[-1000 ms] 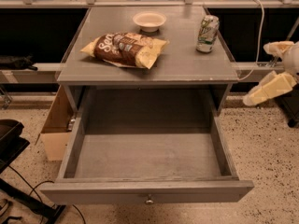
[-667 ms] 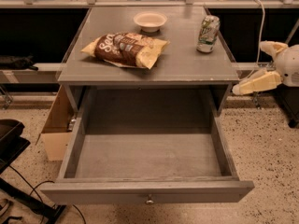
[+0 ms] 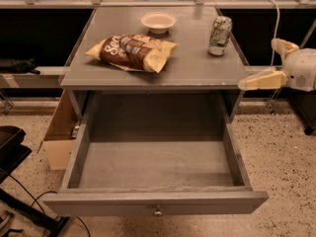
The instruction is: Place 7up can into top drawer
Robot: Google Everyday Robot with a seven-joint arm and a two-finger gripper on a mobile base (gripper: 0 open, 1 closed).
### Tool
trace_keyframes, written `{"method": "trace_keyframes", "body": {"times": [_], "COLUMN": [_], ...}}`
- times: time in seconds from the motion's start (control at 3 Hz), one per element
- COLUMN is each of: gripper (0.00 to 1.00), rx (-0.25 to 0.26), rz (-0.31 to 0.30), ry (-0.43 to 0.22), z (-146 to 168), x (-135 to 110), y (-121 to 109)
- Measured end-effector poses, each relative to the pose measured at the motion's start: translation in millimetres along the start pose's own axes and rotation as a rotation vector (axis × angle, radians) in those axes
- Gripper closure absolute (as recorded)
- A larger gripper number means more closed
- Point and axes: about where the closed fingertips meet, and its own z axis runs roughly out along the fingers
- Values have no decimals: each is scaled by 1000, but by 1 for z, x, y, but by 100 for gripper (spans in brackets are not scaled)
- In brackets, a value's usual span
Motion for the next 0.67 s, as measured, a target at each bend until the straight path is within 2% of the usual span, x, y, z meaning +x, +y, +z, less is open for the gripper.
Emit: {"method": "trace_keyframes", "body": {"times": [0.33, 0.67], "gripper": [0, 0], "rx": [-15, -2], "rz": [42, 113], "ry": [-56, -115], "z": [24, 58], "x": [-7, -20], "y": [-16, -46]}}
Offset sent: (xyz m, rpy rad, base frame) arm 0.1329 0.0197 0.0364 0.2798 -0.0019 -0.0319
